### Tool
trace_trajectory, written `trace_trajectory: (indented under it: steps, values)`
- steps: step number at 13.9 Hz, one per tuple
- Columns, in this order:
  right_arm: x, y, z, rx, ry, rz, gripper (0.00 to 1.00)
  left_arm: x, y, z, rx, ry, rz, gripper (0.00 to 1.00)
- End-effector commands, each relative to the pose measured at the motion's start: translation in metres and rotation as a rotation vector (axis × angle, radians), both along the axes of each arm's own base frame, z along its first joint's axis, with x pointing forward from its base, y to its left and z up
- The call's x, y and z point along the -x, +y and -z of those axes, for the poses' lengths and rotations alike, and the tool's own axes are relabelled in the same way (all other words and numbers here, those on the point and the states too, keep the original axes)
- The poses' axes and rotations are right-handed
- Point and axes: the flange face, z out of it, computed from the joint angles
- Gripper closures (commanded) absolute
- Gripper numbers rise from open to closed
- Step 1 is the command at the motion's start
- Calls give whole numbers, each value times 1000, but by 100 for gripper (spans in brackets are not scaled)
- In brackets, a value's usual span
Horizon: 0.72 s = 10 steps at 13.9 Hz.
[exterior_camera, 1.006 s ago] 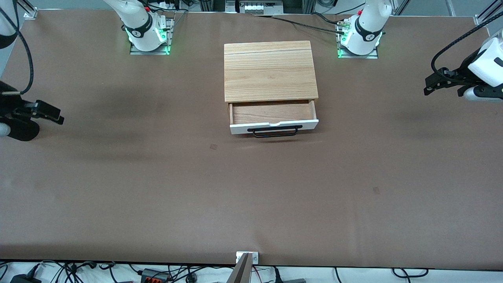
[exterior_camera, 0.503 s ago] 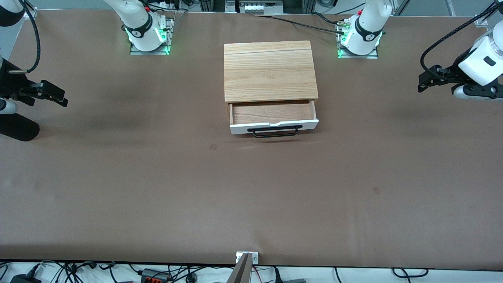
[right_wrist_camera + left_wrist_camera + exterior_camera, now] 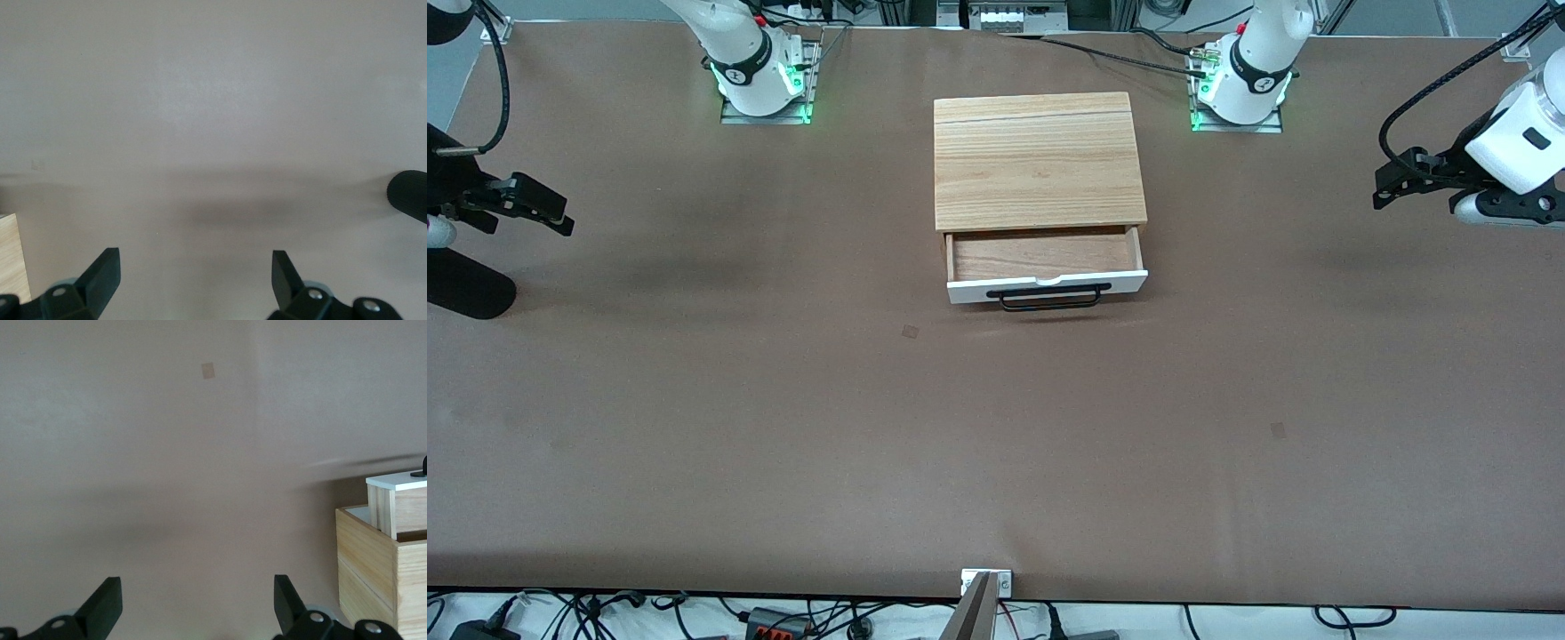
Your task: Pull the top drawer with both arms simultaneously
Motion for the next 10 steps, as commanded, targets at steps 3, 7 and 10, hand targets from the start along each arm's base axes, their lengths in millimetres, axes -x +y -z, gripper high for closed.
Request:
trace_trajectory:
  steps: [3,7,10]
  values:
    - [3,-4,-5,13,-4,-5,0,-24,-5,-10,-20,42,2,0]
    - [3,-4,-4,12,1,-5,0,-23,-6,-11,-20,42,5,0]
    - [3,-2,-4,13,-1,-16,0,-23,-6,-11,-20,42,4,0]
